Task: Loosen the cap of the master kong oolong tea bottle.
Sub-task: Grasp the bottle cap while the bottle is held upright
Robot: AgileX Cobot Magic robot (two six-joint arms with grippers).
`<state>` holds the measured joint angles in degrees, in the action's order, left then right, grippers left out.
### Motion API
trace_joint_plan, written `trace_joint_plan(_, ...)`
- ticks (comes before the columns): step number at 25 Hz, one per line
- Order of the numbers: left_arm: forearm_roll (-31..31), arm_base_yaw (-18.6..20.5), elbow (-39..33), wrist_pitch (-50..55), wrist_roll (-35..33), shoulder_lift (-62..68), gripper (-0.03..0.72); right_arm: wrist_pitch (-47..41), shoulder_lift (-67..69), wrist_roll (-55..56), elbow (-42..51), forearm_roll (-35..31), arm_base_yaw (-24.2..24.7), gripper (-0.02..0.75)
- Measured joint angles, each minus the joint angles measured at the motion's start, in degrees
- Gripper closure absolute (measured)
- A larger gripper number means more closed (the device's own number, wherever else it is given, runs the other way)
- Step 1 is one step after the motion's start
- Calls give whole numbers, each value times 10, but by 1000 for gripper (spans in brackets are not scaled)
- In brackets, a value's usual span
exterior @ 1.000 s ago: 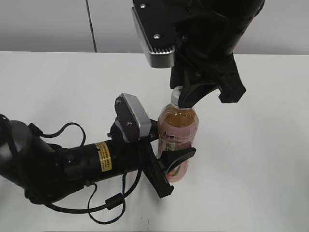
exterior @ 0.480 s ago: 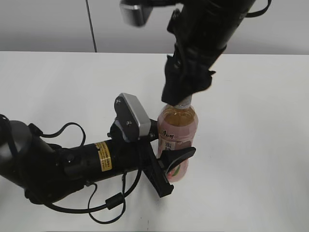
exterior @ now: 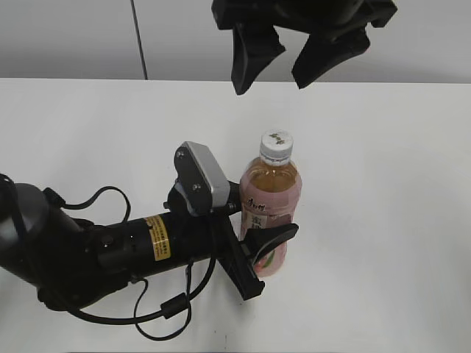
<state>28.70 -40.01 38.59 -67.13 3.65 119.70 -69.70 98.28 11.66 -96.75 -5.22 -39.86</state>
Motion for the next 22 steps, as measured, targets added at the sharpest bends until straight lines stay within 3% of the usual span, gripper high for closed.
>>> trace_joint_plan(9, 0, 0, 0, 0, 0, 0, 307, -1, 5, 23, 61, -18, 0, 202)
trace_joint_plan(22, 0, 0, 0, 0, 0, 0, 307, -2, 5, 24, 76, -40, 0, 203)
